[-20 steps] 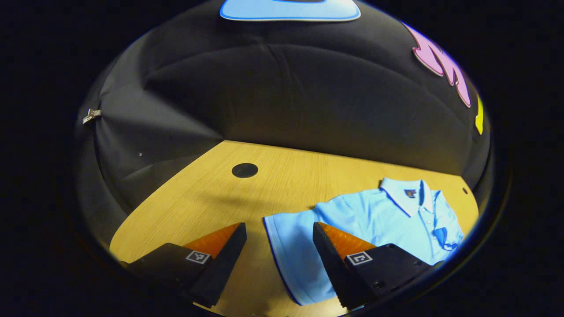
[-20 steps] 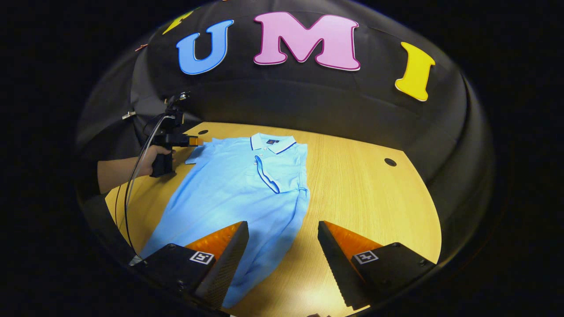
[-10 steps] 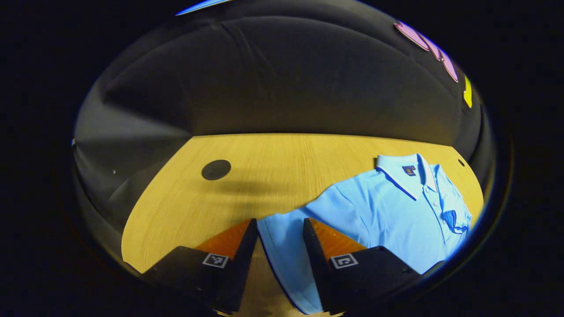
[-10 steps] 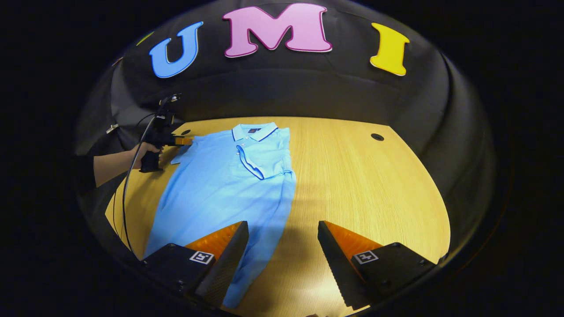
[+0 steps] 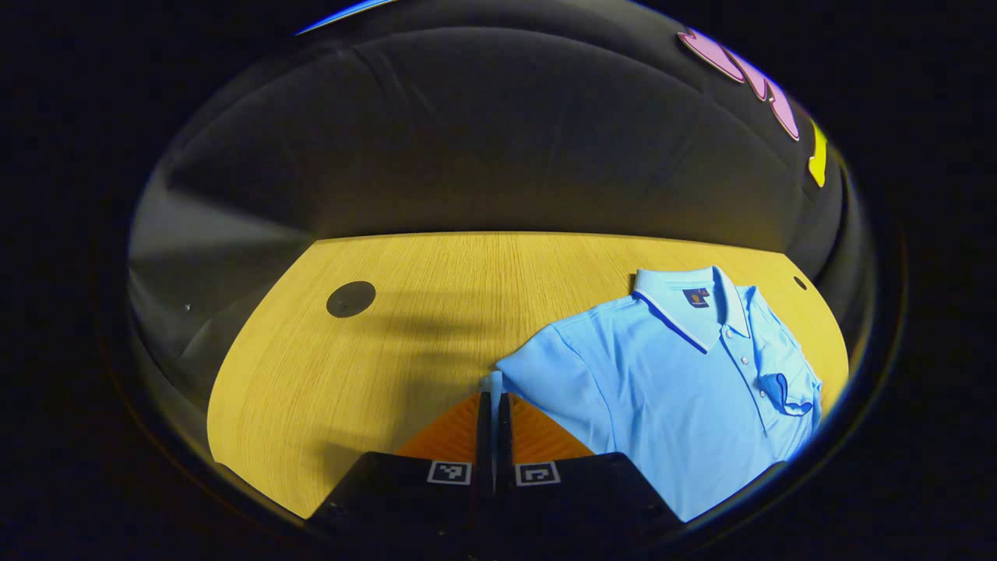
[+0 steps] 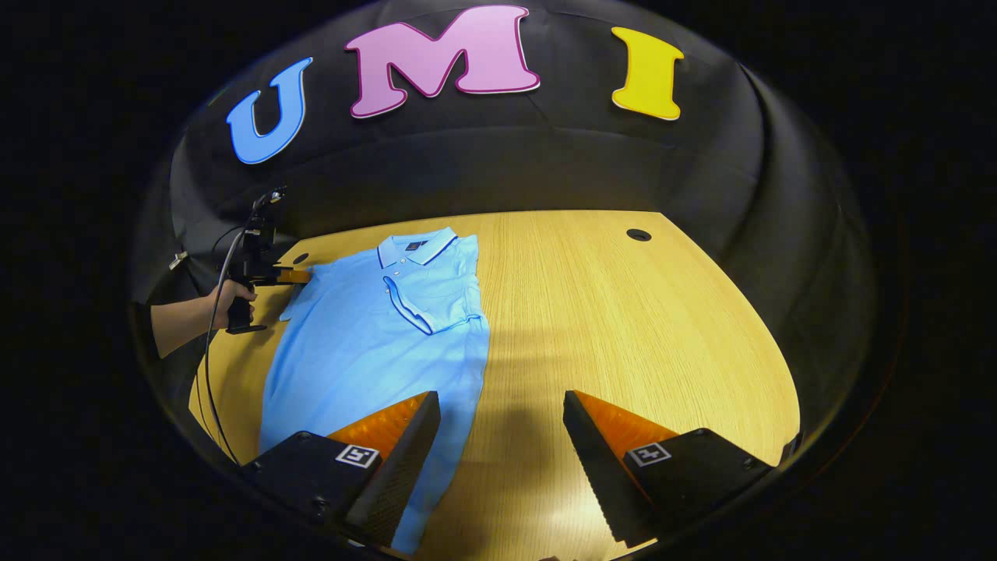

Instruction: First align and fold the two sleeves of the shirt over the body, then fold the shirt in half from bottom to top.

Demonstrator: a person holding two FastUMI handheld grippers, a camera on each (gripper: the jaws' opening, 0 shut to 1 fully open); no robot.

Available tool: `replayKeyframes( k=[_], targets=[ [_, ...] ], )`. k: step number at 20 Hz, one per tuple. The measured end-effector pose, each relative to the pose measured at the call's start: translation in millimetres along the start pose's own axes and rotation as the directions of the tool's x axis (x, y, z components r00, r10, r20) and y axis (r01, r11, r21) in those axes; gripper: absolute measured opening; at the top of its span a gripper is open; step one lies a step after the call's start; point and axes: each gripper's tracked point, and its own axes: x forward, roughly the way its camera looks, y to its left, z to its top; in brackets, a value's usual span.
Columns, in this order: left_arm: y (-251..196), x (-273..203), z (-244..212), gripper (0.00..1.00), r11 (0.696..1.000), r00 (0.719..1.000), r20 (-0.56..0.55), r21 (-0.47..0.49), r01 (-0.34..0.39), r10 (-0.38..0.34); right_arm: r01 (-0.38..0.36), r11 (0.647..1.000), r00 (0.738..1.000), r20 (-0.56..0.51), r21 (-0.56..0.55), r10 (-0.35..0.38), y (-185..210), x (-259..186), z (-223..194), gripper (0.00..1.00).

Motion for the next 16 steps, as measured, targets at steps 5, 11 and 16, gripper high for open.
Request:
replayKeyframes(
  k=[5, 11, 16],
  targets=[
    [-14, -20, 25, 0.06, 0.999, 1.0, 0.027, 0.053, -0.006, 0.005, -0.006, 1.0, 1.0, 0.017, 0.011, 0.005, -4, -2, 6, 0.99],
    [-88, -54, 74, 0.06, 0.988, 0.99, 0.079, 0.107, 0.107, -0.116, -0.005, 1.0, 1.0, 0.03, 0.014, 0.005, -14, -2, 12, 0.99],
    [-177, -74, 76, 0.06, 0.965, 0.97, 0.073, 0.145, 0.219, -0.231, -0.023, 0.999, 0.999, 0.045, 0.028, 0.021, -17, -6, 15, 0.99]
  ],
)
